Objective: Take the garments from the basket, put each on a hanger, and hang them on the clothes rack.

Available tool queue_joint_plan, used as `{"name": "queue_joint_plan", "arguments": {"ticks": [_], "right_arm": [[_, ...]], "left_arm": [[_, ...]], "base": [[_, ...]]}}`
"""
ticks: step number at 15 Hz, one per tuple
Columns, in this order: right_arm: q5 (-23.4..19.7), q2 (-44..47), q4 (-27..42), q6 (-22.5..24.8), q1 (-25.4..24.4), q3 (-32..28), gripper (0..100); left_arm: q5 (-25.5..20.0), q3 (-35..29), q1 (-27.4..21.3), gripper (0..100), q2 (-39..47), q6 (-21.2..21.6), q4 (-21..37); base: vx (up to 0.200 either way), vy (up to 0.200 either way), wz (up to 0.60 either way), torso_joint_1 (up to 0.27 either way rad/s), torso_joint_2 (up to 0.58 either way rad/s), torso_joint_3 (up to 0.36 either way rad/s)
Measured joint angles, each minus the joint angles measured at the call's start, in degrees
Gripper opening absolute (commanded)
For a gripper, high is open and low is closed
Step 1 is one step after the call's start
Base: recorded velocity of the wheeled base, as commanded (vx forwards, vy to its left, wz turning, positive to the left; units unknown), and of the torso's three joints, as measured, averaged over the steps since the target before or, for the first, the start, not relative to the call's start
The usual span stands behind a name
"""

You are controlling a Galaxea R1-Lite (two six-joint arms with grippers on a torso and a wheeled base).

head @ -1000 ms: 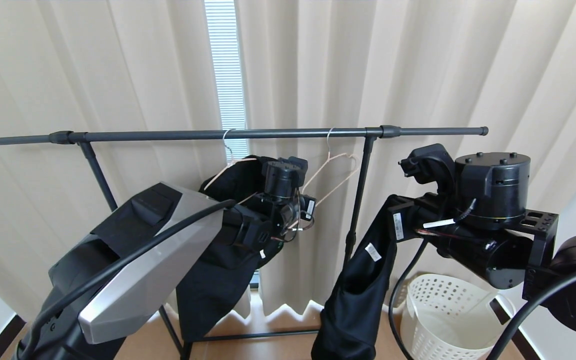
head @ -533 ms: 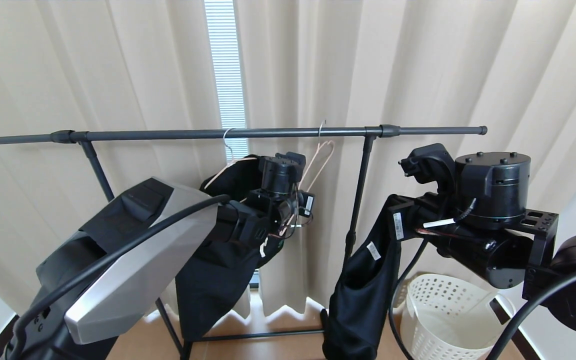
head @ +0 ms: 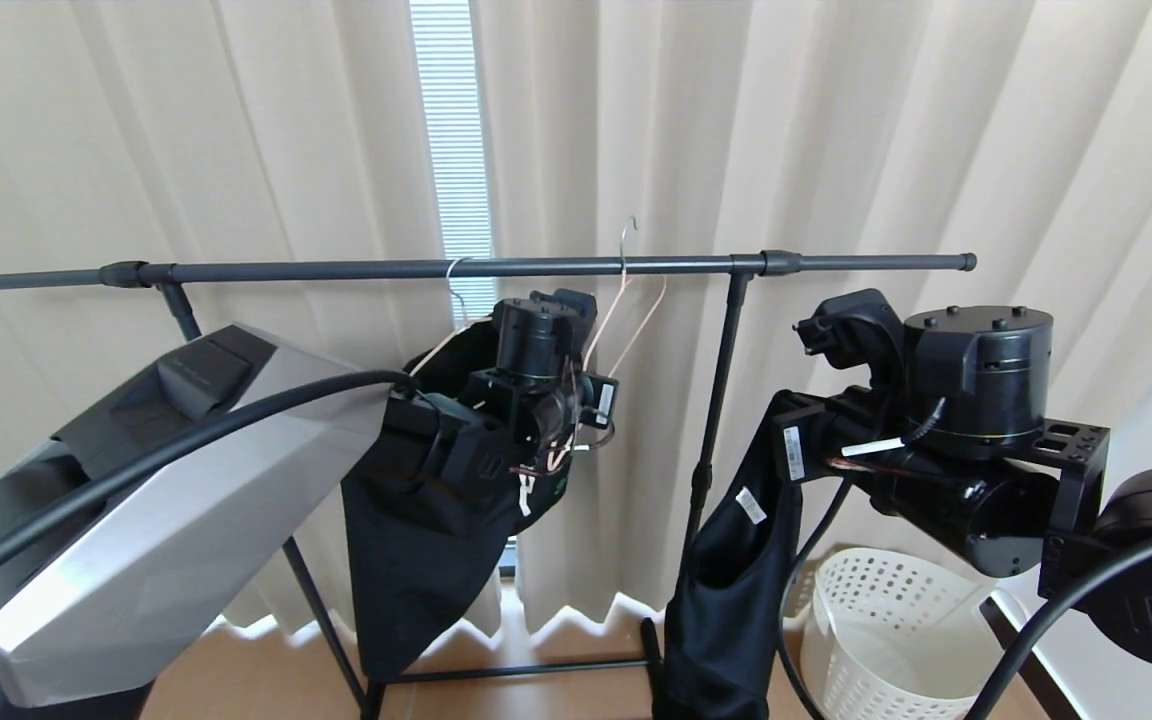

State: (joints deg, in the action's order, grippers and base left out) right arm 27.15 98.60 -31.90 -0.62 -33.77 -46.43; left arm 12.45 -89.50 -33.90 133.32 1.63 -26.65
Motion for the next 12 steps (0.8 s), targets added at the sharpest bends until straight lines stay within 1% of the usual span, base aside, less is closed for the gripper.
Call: {"name": "queue_joint_plan", "arguments": {"ticks": [4, 6, 10, 12], "right_arm": [[0.0, 0.0, 0.0, 0.0, 0.0, -0.1, 0], [0.1, -0.1, 0.0, 0.0, 0.0, -0.1, 0], [0.4, -0.4, 0.0, 0.1, 0.0, -0.2, 0], [1.4, -0.4, 0.0, 0.3, 0.0, -0.4, 0]], "left_arm": [[0.0, 9.6, -0.8, 0, -5.3, 0.1, -3.7], [0.0, 15.9, -1.5, 0, -8.3, 0.1, -7.9], [0.2, 31.7, -3.6, 0, -15.7, 0.3, -15.8], [0.4, 40.9, -4.5, 0, -19.5, 0.5, -22.0]], "base": [[0.0, 0.0, 0.0, 0.0, 0.0, 0.0], [0.0, 0.0, 0.0, 0.0, 0.0, 0.0], [0.0, 0.0, 0.0, 0.0, 0.0, 0.0], [0.0, 0.0, 0.0, 0.0, 0.0, 0.0]]}}
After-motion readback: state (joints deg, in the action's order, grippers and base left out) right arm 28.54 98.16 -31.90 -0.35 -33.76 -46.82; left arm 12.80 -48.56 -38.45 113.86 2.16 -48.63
